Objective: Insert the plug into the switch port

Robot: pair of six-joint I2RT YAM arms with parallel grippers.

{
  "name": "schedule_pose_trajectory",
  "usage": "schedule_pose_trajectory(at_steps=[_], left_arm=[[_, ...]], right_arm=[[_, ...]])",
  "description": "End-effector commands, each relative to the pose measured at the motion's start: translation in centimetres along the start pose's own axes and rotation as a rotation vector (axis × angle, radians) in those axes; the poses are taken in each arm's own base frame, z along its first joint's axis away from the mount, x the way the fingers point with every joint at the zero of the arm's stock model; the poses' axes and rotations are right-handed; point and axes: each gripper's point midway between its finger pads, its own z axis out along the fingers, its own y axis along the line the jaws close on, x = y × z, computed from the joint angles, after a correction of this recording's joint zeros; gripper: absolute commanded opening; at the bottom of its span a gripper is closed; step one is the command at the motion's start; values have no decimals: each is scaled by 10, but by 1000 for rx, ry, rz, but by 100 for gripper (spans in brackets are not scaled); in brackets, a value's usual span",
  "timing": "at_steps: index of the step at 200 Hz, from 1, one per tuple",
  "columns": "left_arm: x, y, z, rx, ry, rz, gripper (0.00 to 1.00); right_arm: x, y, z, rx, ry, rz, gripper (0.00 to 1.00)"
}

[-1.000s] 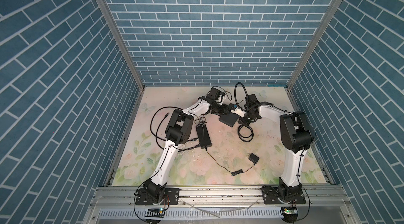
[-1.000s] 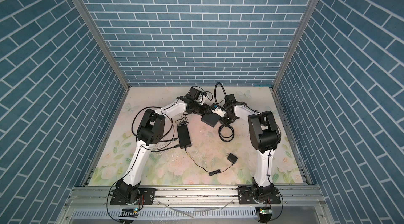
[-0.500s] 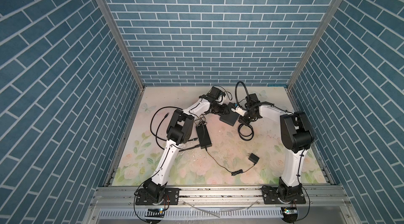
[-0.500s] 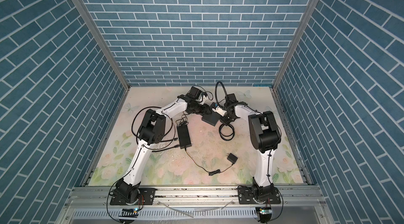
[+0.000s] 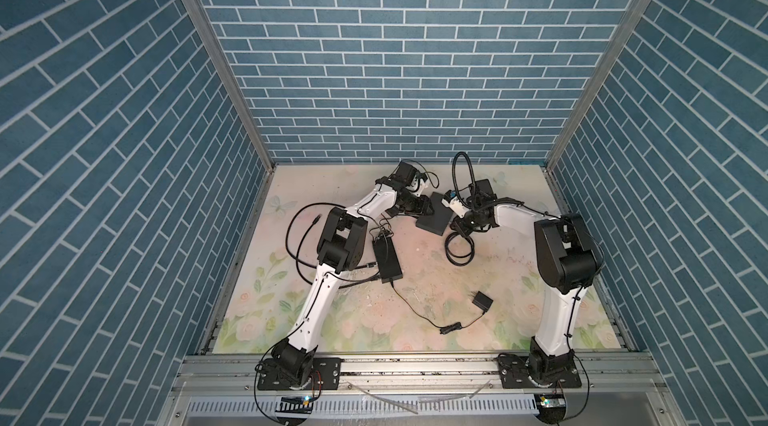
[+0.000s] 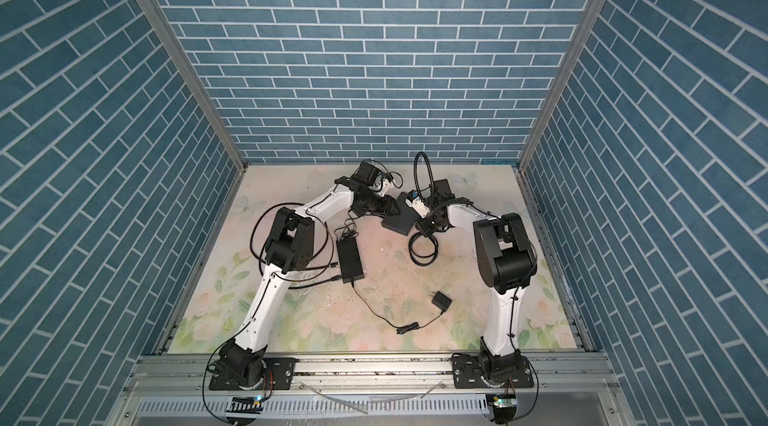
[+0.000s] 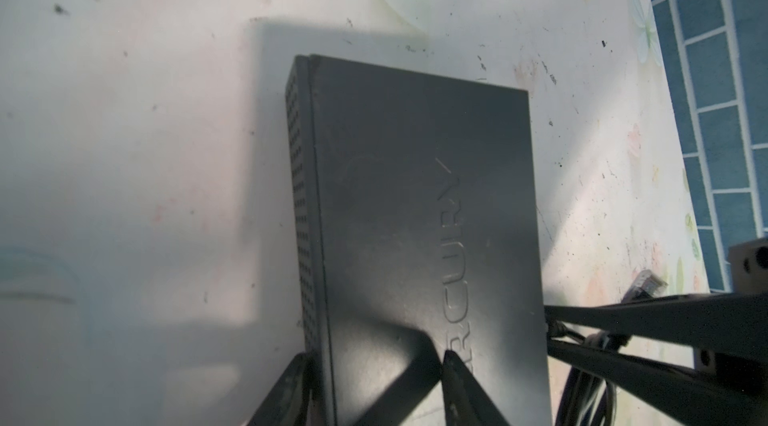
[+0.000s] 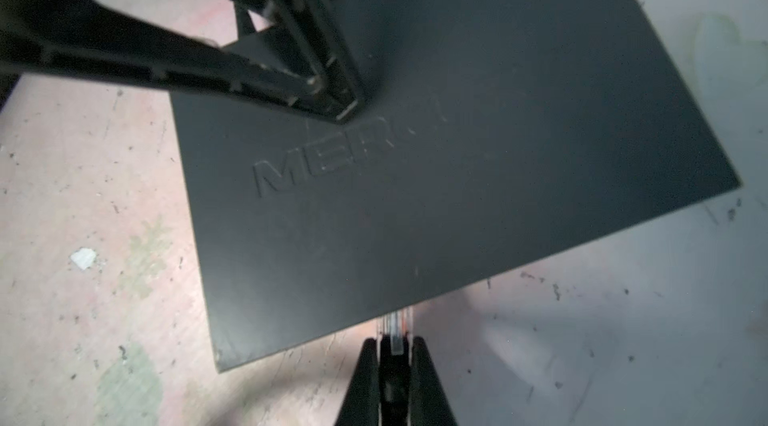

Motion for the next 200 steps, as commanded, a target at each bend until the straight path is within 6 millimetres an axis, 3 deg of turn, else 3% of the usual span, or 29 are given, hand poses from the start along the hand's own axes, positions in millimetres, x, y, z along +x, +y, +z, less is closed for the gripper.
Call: schedule_pose_trajectory(at_steps=[1, 59, 115, 166, 200], left_arm=[[37, -47, 28, 169, 138, 68, 51], [40, -66, 32, 248, 150, 71, 49], [45, -52, 31, 167, 159, 9, 48], [44, -58, 30, 176, 166, 9, 46], [54, -65, 34, 198, 196, 38, 46]], right_arm=[[-71, 52, -17, -125, -256, -216, 0], [-81, 29, -8, -15, -271, -136, 0], [-70, 4, -5, 117, -236, 19, 0], [-71, -2, 4, 145, -291, 133, 0], [-80, 11, 7, 110, -344, 99, 0]])
